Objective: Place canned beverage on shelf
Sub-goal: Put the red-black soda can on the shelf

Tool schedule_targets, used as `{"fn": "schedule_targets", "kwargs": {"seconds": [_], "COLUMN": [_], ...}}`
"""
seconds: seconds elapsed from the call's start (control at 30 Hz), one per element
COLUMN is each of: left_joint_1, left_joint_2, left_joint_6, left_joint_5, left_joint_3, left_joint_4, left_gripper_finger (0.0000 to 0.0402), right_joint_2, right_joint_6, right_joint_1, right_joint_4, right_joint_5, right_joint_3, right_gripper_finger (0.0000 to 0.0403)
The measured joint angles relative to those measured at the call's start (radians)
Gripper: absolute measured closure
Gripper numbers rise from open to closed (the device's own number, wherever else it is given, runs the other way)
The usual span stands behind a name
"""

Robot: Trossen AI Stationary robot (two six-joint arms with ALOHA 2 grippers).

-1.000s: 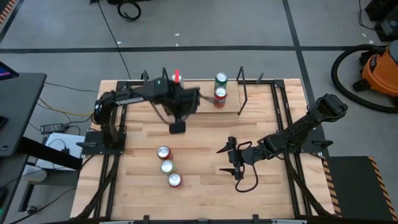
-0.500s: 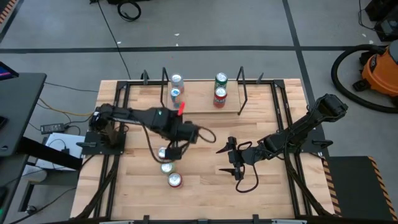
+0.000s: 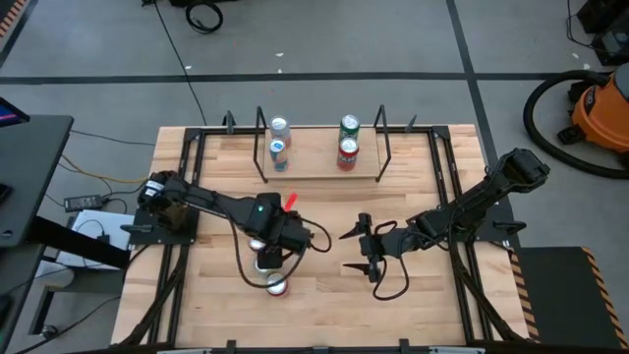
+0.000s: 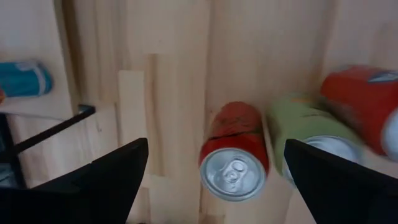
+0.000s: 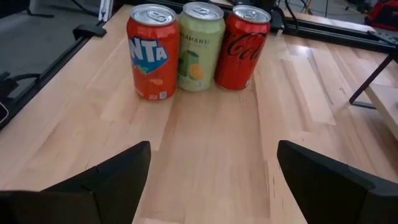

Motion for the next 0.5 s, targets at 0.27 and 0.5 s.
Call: {"fn": "schedule_targets", "kwargs": {"seconds": [0.27, 0.5], "left_joint_1": [-0.008, 0.052], "left_joint_2": [-0.151, -0.31], "left_joint_6": [-0.067, -0.43], "left_joint_5": [-0.044, -0.057], "left_joint_3": [-0.221, -0.364], "left_joint_4": [0.183, 0.265], "left_gripper_finger": [0.0012, 0.0012], "right_joint_2": [0.0, 0.0], "right_joint_6": [0.035, -0.003], "right_joint_1": [0.025, 0.072], "right_joint_4": [0.003, -0.003], "right_joint_5": [-0.008, -0.011], "right_joint_3": [0.0, 0.0], "right_gripper_finger": [0.0041, 0.0041]}}
